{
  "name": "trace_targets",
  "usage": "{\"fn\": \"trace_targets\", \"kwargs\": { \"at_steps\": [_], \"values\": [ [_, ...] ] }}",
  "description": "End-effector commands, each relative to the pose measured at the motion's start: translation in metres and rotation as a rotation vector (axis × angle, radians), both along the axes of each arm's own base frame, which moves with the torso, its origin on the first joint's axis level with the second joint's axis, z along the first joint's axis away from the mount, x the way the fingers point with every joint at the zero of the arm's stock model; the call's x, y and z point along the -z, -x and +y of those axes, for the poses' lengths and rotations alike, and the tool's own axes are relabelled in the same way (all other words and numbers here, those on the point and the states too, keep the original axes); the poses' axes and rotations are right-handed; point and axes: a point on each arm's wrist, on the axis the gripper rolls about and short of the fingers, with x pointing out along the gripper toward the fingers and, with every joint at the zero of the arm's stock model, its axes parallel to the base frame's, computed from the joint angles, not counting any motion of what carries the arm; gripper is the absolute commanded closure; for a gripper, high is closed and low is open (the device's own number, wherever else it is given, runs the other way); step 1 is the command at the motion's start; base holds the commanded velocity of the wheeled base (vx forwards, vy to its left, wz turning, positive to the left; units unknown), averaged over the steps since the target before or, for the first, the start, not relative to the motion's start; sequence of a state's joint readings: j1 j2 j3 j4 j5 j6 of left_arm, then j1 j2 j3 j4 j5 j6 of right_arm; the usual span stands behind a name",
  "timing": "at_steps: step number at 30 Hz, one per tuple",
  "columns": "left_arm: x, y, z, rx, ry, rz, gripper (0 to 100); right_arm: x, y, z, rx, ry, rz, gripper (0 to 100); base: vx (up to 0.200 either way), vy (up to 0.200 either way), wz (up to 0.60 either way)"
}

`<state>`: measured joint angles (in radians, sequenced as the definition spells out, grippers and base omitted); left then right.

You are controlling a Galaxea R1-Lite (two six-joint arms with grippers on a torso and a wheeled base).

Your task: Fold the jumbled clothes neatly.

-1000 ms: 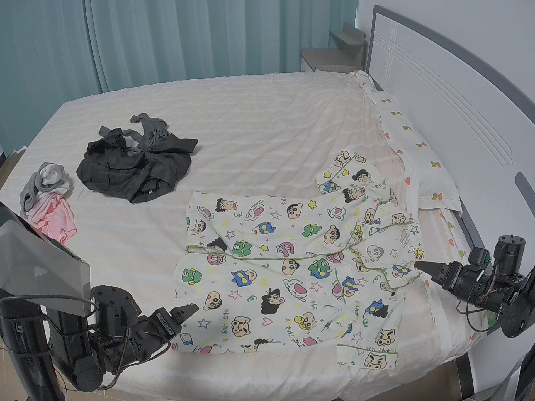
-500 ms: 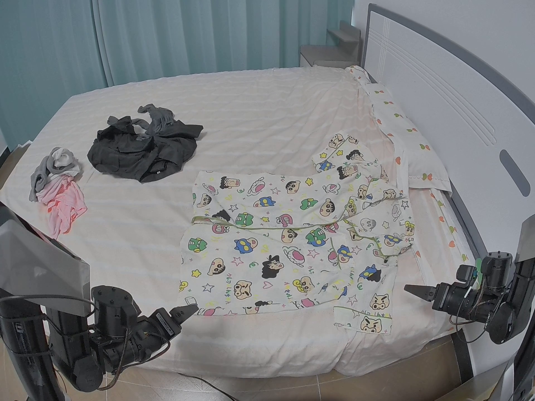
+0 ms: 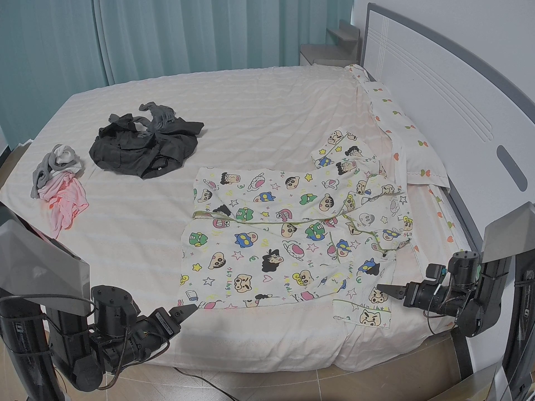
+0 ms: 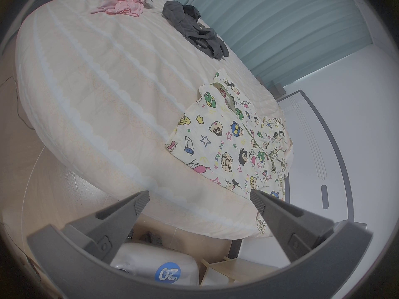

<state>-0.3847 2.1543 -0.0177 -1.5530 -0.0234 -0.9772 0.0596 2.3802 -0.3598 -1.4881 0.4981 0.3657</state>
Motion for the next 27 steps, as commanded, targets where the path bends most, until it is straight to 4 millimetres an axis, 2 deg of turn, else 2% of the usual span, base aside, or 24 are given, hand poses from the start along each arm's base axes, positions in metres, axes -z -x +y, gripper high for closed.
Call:
{"fn": "trace_targets", "kwargs": {
  "at_steps": [1, 12, 13, 23, 27],
  "values": [
    [0.000, 0.002, 0.001, -0.001, 0.001, -0.002, 0, 0.009, -0.011, 0.011, -0.035, 0.001, 0.012, 0, 0.000, 0.000, 0.00],
    [0.000, 0.002, 0.001, -0.003, 0.000, -0.001, 0, 0.018, -0.010, 0.011, -0.034, 0.006, 0.051, 0, 0.000, 0.000, 0.00],
    [0.000, 0.002, 0.001, -0.003, 0.000, -0.001, 0, 0.021, -0.010, 0.011, -0.036, 0.006, 0.055, 100, 0.000, 0.000, 0.00],
    [0.000, 0.002, 0.001, -0.003, 0.000, -0.001, 0, 0.022, -0.005, 0.006, -0.022, 0.006, 0.069, 100, 0.000, 0.000, 0.00],
    [0.000, 0.002, 0.001, -0.004, -0.001, -0.001, 0, 0.016, 0.004, 0.002, -0.033, -0.016, 0.076, 100, 0.000, 0.000, 0.00]
  ]
}}
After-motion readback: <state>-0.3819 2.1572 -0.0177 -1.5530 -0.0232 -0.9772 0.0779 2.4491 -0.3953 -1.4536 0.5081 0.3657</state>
